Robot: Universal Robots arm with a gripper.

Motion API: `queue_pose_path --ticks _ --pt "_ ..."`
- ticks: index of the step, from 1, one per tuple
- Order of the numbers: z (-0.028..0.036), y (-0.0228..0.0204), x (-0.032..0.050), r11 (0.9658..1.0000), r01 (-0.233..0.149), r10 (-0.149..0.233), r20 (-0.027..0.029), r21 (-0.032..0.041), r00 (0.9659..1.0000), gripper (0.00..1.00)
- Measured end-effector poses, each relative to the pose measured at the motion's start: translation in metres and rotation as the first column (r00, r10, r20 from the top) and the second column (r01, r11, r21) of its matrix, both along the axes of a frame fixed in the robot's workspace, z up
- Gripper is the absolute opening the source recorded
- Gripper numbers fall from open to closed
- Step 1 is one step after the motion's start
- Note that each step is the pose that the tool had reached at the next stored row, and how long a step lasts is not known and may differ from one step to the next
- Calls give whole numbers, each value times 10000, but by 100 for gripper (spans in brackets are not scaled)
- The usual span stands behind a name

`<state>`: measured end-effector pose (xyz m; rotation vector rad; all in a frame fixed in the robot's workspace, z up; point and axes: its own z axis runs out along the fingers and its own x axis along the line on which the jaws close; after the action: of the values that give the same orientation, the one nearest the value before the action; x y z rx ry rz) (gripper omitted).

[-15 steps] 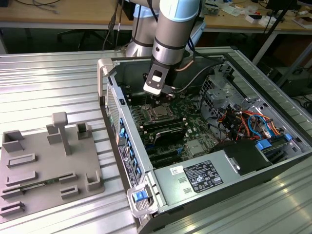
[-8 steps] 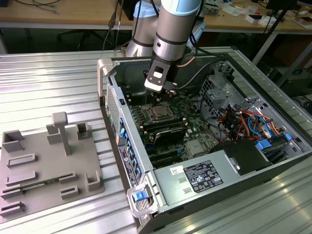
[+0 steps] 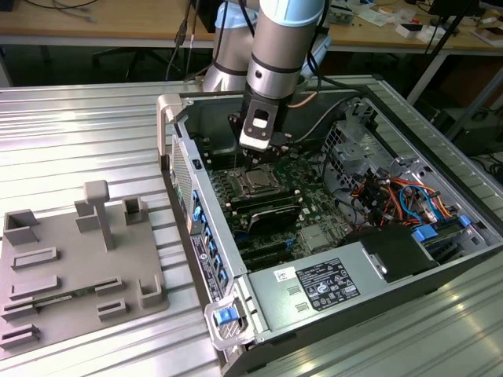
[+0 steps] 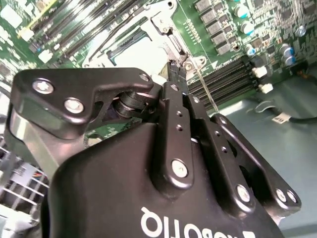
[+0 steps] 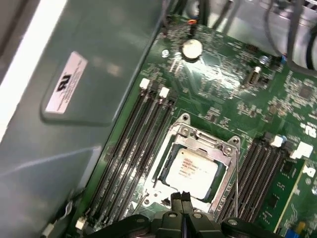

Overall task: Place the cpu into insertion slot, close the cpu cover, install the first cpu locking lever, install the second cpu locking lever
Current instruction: 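Install the first cpu locking lever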

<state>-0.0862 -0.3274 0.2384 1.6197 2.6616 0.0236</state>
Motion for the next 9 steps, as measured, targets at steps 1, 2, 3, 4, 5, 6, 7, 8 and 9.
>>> queue_pose_path --ticks 1,2,3,4,5,6,7,8,9 --pt "-2 0 -4 9996 -298 298 0 1 9996 11" --pt "-3 0 -25 9994 -353 353 1 2 9994 11" --pt "-3 0 -51 9993 -370 370 0 1 9993 11" --pt "-4 0 -69 9993 -378 378 0 1 9993 11" --pt "-4 0 -91 9993 -385 385 -1 1 9993 11" --pt "-4 0 -130 9992 -395 395 -1 1 9992 11" --pt "-5 0 -150 9992 -400 400 0 2 9992 11" --pt "-5 0 -160 9992 -405 405 0 2 9992 11" --pt "-5 0 -178 9991 -413 413 -1 2 9991 11"
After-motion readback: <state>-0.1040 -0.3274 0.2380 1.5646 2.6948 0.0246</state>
